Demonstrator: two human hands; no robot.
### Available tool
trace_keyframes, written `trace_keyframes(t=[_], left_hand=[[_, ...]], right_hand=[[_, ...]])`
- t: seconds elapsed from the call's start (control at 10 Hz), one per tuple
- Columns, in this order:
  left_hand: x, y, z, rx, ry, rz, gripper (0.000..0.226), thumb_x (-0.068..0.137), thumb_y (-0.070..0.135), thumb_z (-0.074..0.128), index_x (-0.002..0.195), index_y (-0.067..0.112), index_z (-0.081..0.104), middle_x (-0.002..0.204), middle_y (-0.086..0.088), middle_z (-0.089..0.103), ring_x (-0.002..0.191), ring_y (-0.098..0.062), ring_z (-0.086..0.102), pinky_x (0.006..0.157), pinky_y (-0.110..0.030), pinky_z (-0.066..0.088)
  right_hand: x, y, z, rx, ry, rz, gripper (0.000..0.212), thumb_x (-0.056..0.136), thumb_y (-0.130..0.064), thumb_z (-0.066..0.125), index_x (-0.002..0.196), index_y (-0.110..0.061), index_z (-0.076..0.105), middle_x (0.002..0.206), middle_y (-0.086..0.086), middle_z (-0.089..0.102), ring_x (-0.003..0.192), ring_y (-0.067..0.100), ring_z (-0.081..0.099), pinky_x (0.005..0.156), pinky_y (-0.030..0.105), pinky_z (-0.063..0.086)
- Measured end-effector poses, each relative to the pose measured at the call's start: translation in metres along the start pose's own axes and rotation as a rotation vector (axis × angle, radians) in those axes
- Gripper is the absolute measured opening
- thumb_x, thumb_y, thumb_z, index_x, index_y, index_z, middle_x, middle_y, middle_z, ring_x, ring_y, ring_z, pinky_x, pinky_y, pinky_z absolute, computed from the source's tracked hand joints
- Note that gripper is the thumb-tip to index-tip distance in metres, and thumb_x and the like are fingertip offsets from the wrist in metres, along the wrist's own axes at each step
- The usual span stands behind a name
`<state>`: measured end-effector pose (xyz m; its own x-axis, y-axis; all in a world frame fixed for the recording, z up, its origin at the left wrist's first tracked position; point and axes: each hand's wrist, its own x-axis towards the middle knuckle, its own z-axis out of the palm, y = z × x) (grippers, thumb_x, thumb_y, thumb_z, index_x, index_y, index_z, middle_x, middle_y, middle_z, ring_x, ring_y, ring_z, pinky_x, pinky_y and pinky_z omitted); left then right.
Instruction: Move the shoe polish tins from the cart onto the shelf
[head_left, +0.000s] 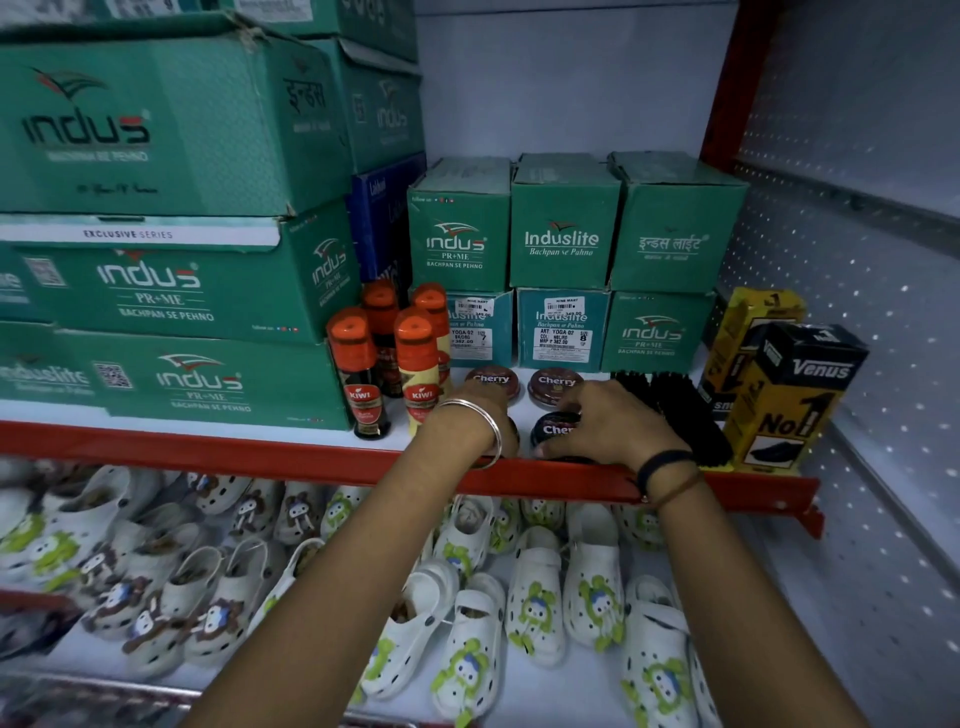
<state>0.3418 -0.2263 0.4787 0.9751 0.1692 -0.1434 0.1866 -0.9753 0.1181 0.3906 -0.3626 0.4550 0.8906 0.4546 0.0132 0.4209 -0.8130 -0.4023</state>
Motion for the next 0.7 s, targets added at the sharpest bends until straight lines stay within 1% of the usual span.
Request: trace_keyframes(t=[0.1, 0.3, 0.4, 0.5, 0.6, 0.7], left_hand=[[-0.003, -0.001, 0.000, -0.006, -0.020, -0.021, 0.058, 0.088, 0.021, 0.063, 0.138, 0.004, 0.040, 0.144, -0.021, 0.043, 0.130, -0.030, 0.046, 0.103, -0.033, 0.044], [-0.011, 0.001, -0.006, -0.039, -0.022, -0.004, 0.060, 0.088, 0.018, 0.063, 0.140, 0.003, 0.037, 0.148, -0.021, 0.037, 0.134, -0.031, 0.041, 0.107, -0.035, 0.041], [-0.013, 0.000, -0.006, -0.047, -0.026, -0.003, 0.061, 0.088, 0.018, 0.064, 0.140, 0.004, 0.038, 0.148, -0.020, 0.038, 0.134, -0.031, 0.041, 0.107, -0.034, 0.041], [-0.016, -0.001, -0.005, -0.035, -0.028, 0.010, 0.060, 0.088, 0.019, 0.063, 0.141, 0.005, 0.037, 0.149, -0.019, 0.038, 0.134, -0.030, 0.042, 0.107, -0.034, 0.041], [-0.022, 0.001, -0.005, -0.032, 0.023, 0.054, 0.055, 0.092, 0.023, 0.058, 0.141, 0.009, 0.037, 0.146, -0.017, 0.041, 0.132, -0.030, 0.043, 0.107, -0.033, 0.041], [-0.033, -0.007, -0.014, -0.067, 0.154, 0.125, 0.040, 0.092, 0.026, 0.056, 0.129, 0.011, 0.052, 0.132, -0.015, 0.054, 0.119, -0.032, 0.054, 0.100, -0.038, 0.050]], right_hand=[[0.000, -0.002, 0.003, -0.030, -0.011, 0.013, 0.062, 0.063, -0.042, 0.082, 0.110, -0.005, 0.065, 0.117, 0.015, 0.064, 0.100, 0.028, 0.063, 0.087, 0.042, 0.055], [-0.006, -0.004, 0.003, -0.023, 0.043, 0.032, 0.055, 0.062, -0.040, 0.083, 0.101, -0.005, 0.068, 0.108, 0.015, 0.068, 0.092, 0.028, 0.064, 0.082, 0.041, 0.057], [-0.007, -0.005, 0.003, -0.022, 0.054, 0.038, 0.055, 0.064, -0.039, 0.082, 0.103, -0.004, 0.067, 0.108, 0.016, 0.068, 0.093, 0.028, 0.064, 0.083, 0.042, 0.056], [-0.008, -0.005, 0.002, -0.038, 0.014, 0.053, 0.062, 0.064, -0.044, 0.081, 0.111, -0.006, 0.064, 0.117, 0.014, 0.065, 0.100, 0.029, 0.062, 0.087, 0.041, 0.055], [-0.014, -0.007, -0.002, -0.043, 0.090, -0.004, 0.063, 0.066, -0.048, 0.076, 0.119, -0.016, 0.062, 0.126, 0.008, 0.063, 0.109, 0.027, 0.060, 0.091, 0.037, 0.053], [-0.022, -0.016, -0.014, -0.009, 0.294, -0.129, 0.057, 0.079, -0.042, 0.067, 0.130, -0.018, 0.053, 0.138, 0.007, 0.054, 0.121, 0.028, 0.053, 0.099, 0.038, 0.045]])
